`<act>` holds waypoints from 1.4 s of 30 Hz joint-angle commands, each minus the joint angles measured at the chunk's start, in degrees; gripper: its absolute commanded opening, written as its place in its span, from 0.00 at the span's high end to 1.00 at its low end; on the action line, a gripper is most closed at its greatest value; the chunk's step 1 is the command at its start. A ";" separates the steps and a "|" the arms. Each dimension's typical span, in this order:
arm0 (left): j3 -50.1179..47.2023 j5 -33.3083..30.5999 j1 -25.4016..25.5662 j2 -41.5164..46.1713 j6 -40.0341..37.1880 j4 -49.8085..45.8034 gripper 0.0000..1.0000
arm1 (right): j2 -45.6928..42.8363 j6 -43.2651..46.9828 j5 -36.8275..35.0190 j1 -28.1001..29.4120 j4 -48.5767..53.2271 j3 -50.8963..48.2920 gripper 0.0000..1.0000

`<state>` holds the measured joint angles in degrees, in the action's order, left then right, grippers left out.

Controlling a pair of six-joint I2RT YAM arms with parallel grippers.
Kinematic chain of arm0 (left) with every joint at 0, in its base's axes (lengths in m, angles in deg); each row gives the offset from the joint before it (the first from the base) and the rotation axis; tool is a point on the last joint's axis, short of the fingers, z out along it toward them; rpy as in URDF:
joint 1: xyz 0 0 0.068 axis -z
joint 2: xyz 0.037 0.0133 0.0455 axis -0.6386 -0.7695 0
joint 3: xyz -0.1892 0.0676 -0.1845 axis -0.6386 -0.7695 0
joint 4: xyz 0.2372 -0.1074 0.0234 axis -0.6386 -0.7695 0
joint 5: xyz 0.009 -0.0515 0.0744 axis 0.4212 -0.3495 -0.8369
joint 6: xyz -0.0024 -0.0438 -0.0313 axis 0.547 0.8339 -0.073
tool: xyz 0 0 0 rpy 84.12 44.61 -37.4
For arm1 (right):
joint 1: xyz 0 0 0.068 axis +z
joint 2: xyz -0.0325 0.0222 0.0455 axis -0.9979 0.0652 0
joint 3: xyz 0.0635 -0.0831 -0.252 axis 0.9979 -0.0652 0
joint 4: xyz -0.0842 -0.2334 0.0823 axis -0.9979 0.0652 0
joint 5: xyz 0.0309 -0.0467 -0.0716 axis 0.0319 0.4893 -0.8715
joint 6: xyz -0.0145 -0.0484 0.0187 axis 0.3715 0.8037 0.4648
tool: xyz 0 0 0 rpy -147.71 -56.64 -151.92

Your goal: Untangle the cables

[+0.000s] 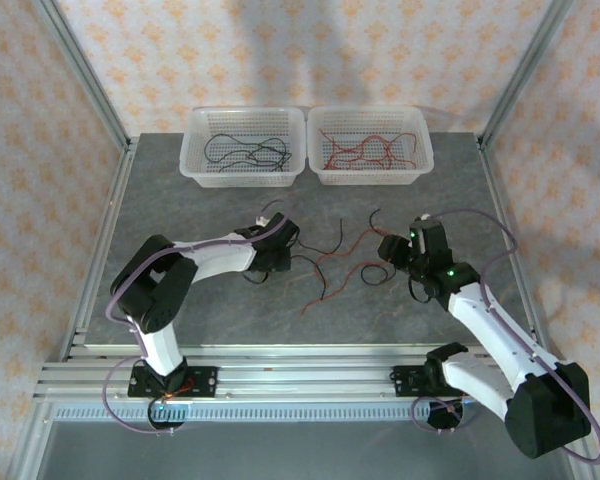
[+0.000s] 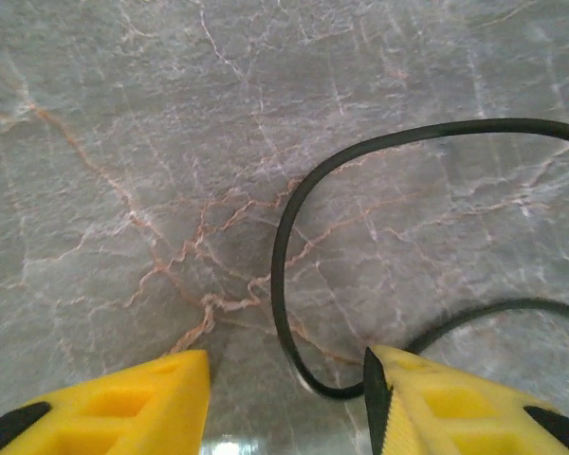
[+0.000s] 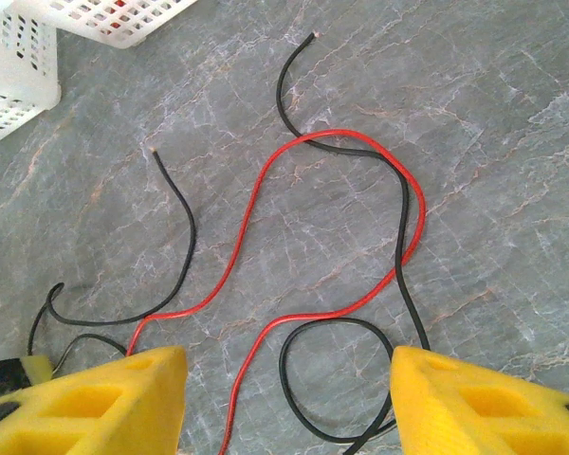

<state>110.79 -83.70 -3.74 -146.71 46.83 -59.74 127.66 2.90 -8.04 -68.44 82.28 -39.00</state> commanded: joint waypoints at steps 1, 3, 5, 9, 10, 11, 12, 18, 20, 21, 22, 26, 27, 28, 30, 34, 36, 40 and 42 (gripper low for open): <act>0.92 -2.00 -0.26 -2.22 -0.62 4.14 0.59 | -0.27 -0.75 -0.05 0.02 -1.21 -0.70 0.42; 1.11 -2.71 -0.26 -2.79 -0.45 5.33 0.65 | -0.16 -0.82 0.26 0.16 -1.30 -0.69 0.42; 0.89 -3.30 -0.26 -2.67 -0.27 6.60 0.69 | -0.22 -0.98 0.29 0.22 -1.30 -0.79 0.42; 1.15 -5.28 -0.26 -2.75 -0.40 6.58 0.81 | -0.41 -1.22 0.48 0.35 -1.31 -0.81 0.42; 1.17 -5.68 -0.24 -2.75 -0.57 6.59 0.84 | -0.43 -1.23 0.57 0.38 -1.41 -0.75 0.42; 1.20 -5.99 -0.26 -2.68 -0.62 6.75 0.88 | -0.49 -1.31 0.67 0.37 -1.46 -0.76 0.42; 1.10 -6.32 -0.26 -2.59 -0.62 6.92 0.93 | -0.53 -1.41 0.75 0.43 -1.44 -0.75 0.42; 0.96 -9.33 -0.26 1.25 -4.56 6.35 1.00 | -1.07 -2.34 2.28 0.55 -2.00 -0.83 0.42; 1.79 -11.08 -0.26 4.10 -5.67 4.32 1.00 | -1.19 -2.75 3.46 0.63 -2.73 -1.25 0.42; 2.49 -11.76 -0.26 5.68 -6.10 2.85 1.00 | -1.09 -3.14 4.19 0.76 -3.31 -1.65 0.42; 3.10 -12.26 -0.29 7.12 -6.49 1.67 1.00 | -1.06 -3.58 4.60 0.94 -4.13 -1.97 0.42; 5.55 -12.51 0.09 13.79 -7.86 -1.84 1.00 | 1.13 -6.51 6.44 1.97 -8.79 -3.03 0.42; 6.14 -12.45 0.24 14.96 -8.06 -2.45 1.00 | 2.18 -7.35 7.05 2.39 -10.19 -2.93 0.42; 6.86 -12.26 0.34 16.15 -8.26 -3.24 1.00 | 3.50 -8.57 7.76 3.08 -12.13 -2.79 0.43; 8.22 -12.17 0.61 17.79 -8.61 -4.46 1.00 | 6.31 -11.30 8.41 5.06 -16.49 -2.58 0.43; 11.22 -13.11 1.23 20.26 -9.67 -6.27 1.00 | 14.94 -16.77 7.94 9.38 -25.46 -2.22 0.48; 12.92 -13.78 1.40 21.19 -10.29 -7.10 1.00 | 19.29 -19.16 8.11 10.44 -31.37 -2.33 0.54; 15.41 -15.22 1.59 22.79 -11.33 -8.27 1.00 | 27.37 -21.60 5.30 10.65 -38.97 0.63 0.66; 15.95 -15.86 1.58 23.53 -11.73 -8.60 1.00 | 31.51 -21.69 3.20 10.65 -38.21 3.53 0.67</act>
<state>124.49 -96.64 -2.54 -125.29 37.08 -65.51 156.09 -16.14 -1.20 -57.90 50.43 -39.66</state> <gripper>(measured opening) 0.043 0.334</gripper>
